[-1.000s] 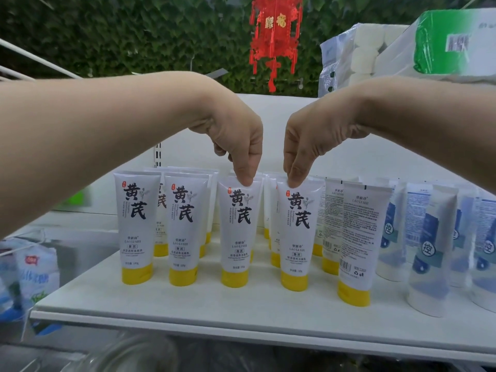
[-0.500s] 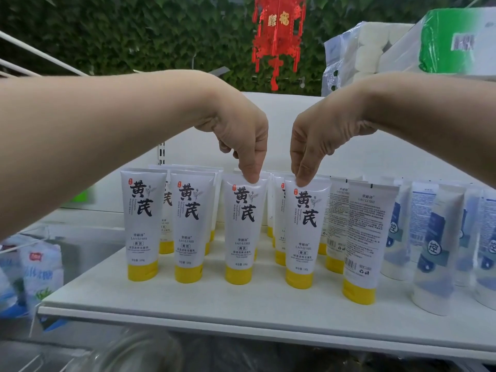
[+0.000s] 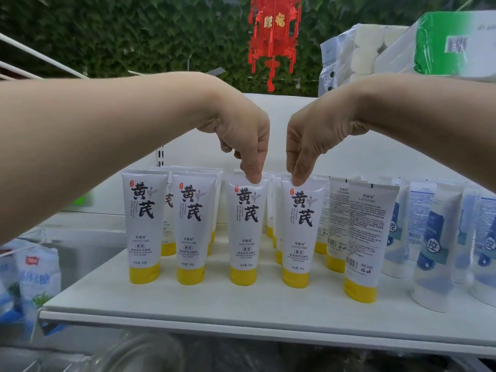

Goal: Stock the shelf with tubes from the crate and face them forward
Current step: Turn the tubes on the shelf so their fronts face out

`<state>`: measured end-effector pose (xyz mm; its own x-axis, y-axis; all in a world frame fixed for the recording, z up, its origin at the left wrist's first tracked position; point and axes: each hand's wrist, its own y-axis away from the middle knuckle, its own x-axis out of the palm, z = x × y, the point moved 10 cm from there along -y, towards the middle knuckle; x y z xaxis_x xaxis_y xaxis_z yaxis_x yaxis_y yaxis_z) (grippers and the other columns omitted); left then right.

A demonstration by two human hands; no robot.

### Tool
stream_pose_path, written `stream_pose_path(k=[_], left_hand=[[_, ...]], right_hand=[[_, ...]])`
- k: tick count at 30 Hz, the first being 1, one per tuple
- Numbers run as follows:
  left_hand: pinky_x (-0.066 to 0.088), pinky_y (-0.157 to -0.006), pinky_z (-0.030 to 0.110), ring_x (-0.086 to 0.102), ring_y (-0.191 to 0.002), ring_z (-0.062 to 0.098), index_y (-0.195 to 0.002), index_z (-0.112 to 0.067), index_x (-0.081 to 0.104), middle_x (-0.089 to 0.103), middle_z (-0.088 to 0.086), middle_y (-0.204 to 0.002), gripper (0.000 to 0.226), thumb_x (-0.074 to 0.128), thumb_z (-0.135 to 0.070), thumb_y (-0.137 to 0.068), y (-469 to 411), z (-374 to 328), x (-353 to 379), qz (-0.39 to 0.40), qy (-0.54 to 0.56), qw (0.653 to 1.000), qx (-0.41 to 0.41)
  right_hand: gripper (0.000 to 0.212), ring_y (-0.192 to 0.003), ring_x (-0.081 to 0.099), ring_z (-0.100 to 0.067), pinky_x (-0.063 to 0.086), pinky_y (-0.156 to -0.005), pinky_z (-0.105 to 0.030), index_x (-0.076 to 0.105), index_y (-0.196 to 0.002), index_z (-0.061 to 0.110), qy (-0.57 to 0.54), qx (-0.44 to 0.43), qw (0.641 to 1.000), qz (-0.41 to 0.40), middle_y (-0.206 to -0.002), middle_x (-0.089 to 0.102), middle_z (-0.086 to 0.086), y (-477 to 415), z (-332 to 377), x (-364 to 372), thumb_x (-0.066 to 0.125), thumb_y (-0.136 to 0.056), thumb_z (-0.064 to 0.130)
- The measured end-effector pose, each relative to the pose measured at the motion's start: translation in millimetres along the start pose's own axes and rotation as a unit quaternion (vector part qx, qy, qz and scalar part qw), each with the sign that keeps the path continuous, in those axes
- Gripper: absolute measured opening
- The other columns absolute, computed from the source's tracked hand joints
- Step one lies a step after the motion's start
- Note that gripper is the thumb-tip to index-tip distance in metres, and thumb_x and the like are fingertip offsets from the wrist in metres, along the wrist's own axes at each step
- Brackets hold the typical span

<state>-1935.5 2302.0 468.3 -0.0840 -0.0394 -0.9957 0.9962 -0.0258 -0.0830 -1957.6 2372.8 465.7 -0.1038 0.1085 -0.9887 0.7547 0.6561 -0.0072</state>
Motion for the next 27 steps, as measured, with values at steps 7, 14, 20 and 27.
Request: stream_pose_path(k=[7,14,20,27], left_hand=[[0.048,-0.078,0.029,0.055,-0.085,0.013,-0.075,-0.020,0.076,0.069,-0.004,-0.080,0.012,0.082,-0.029,-0.073,-5,-3,0,0.011,0.012,1.000,0.006],[0.043,-0.063,0.023,0.052,-0.073,0.009,-0.067,-0.023,0.074,0.064,-0.011,-0.067,0.012,0.082,-0.029,-0.073,-13,-2,4,0.041,0.015,0.999,0.007],[0.045,-0.064,0.025,0.056,-0.080,0.013,-0.079,-0.023,0.076,0.070,-0.006,-0.079,0.016,0.079,-0.038,-0.073,-16,1,-10,0.034,0.041,0.999,-0.013],[0.054,-0.073,0.029,0.066,-0.097,0.019,-0.099,-0.019,0.074,0.071,0.002,-0.098,0.026,0.081,-0.027,-0.076,-42,-17,-49,-0.035,0.035,0.999,-0.013]], right_hand=[[0.020,-0.097,0.061,-0.004,0.050,-0.085,-0.029,0.078,-0.088,0.024,0.002,-0.012,1.000,0.011,-0.098,0.074,0.009,-5,-1,1,0.084,-0.072,0.033],[0.012,-0.097,0.062,-0.005,0.047,-0.078,-0.027,0.079,-0.082,0.029,-0.002,-0.025,0.999,0.023,-0.088,0.075,0.015,-9,-6,2,0.084,-0.072,0.033],[0.022,-0.105,0.062,-0.010,0.049,-0.081,-0.030,0.076,-0.096,0.034,-0.025,-0.013,1.000,-0.012,-0.100,0.074,0.013,-7,-18,-19,0.082,-0.074,0.032],[0.039,-0.097,0.061,-0.011,0.054,-0.089,-0.034,0.066,-0.111,0.030,-0.035,0.045,0.993,-0.103,-0.109,0.064,0.001,-4,-59,-55,0.082,-0.077,0.022]])
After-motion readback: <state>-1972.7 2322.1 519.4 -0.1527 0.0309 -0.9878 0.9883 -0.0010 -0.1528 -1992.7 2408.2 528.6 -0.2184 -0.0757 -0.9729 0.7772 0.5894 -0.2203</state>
